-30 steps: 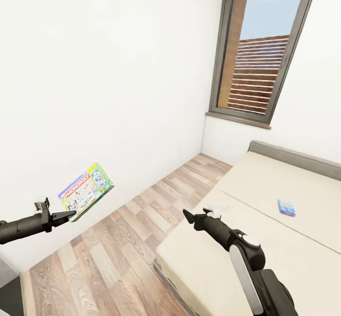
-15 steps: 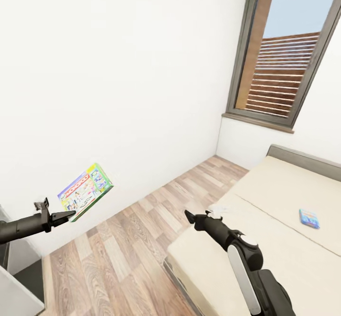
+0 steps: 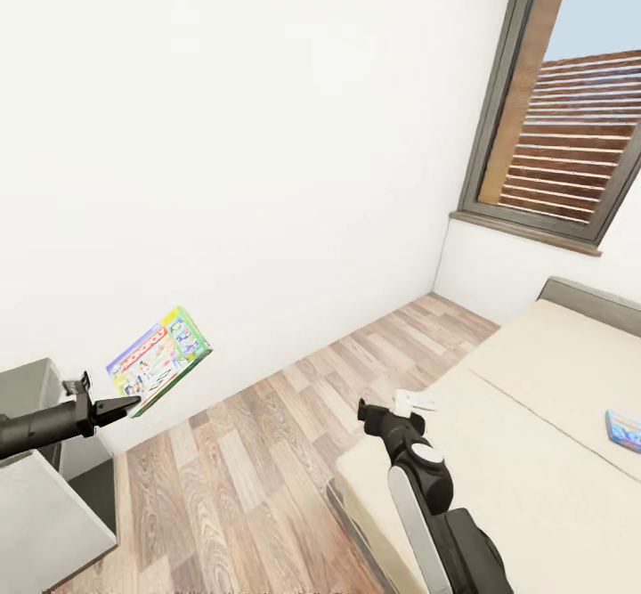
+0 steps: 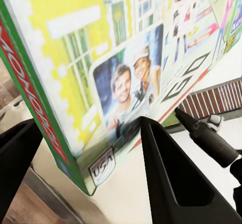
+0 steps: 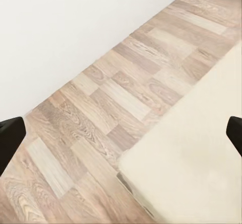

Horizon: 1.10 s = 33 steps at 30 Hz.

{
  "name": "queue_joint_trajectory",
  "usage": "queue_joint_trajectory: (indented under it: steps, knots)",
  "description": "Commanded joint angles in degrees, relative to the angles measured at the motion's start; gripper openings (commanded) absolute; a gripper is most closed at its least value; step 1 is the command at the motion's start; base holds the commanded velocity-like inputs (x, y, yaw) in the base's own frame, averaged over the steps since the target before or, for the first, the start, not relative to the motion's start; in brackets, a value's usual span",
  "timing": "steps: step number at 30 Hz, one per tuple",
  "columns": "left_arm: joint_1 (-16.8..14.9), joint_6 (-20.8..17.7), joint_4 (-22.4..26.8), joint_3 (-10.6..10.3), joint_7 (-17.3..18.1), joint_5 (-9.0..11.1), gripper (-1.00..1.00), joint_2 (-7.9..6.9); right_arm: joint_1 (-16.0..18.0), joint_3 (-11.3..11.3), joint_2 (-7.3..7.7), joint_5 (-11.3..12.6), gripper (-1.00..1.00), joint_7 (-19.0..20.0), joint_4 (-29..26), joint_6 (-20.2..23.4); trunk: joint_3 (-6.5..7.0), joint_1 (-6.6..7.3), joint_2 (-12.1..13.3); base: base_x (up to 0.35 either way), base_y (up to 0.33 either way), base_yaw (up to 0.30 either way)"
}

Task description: Put all the toys in the child's room - the three board games (two on the bed and one on the table), the two jigsaw puzzles on the table, and the tennis ball on the table - inside the toy box on the table in the child's room.

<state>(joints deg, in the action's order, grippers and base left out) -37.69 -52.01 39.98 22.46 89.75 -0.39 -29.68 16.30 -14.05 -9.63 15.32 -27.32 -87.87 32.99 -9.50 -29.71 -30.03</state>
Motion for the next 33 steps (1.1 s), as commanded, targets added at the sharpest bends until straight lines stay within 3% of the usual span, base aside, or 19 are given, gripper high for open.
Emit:
queue_joint_trajectory:
  steps: [1,5,7,9,12,15,16,21,33]
  knots:
    - [-0.05,-0.48,0.01,0.04,0.25,0.04,-1.0,-0.04,0.05,-0.85,-0.01,0.72,1.0,-1.42,-0.05,0.0,-0.19,-0.02,-0.11,0.0,0.0,0.154]
    - [-0.02,-0.46,0.01,0.09,0.25,0.02,-1.0,-0.14,0.36,-1.79,-0.01,1.23,1.0,-2.38,0.14,-0.25,-0.53,-0.02,-0.11,0.0,0.0,0.15]
    - [-0.02,-0.46,0.01,0.11,0.25,0.03,-1.0,-0.18,0.67,-0.62,0.33,2.4,1.0,-1.84,0.27,-0.11,-0.7,-0.02,-0.11,0.0,0.0,0.137]
    - [-0.02,-0.44,0.01,0.12,0.25,0.02,-1.0,-0.19,1.16,2.16,0.64,5.78,1.0,0.31,0.31,0.32,-0.87,-0.02,-0.11,0.0,0.0,0.126]
    - [-0.02,0.47,0.01,0.13,0.25,-0.03,-1.0,-0.2,2.71,6.72,1.37,13.86,1.0,6.42,1.9,2.93,-1.13,-0.02,-0.11,0.0,0.0,0.114]
    - [-0.02,1.12,0.01,0.13,0.25,-0.03,-1.0,-0.2,7.71,9.03,2.53,19.95,1.0,12.17,8.98,10.65,-1.4,-0.02,-0.11,0.0,0.0,0.104]
    - [-0.02,1.19,0.01,0.13,0.25,-0.04,-1.0,-0.23,8.81,9.26,2.68,20.61,1.0,12.88,10.5,12.91,-1.49,-0.02,-0.11,0.0,0.0,0.101]
    - [-0.02,1.34,0.01,0.22,0.25,0.0,-1.0,-0.28,10.58,9.53,3.06,21.6,1.0,14.07,12.12,18.97,-1.91,-0.02,-0.11,0.0,0.0,0.096]
    - [-0.02,1.39,0.01,0.3,0.25,0.04,-1.0,-0.29,10.49,7.47,2.94,20.94,1.0,15.43,9.04,18.91,-2.03,-0.02,-0.11,0.0,-0.069,0.145]
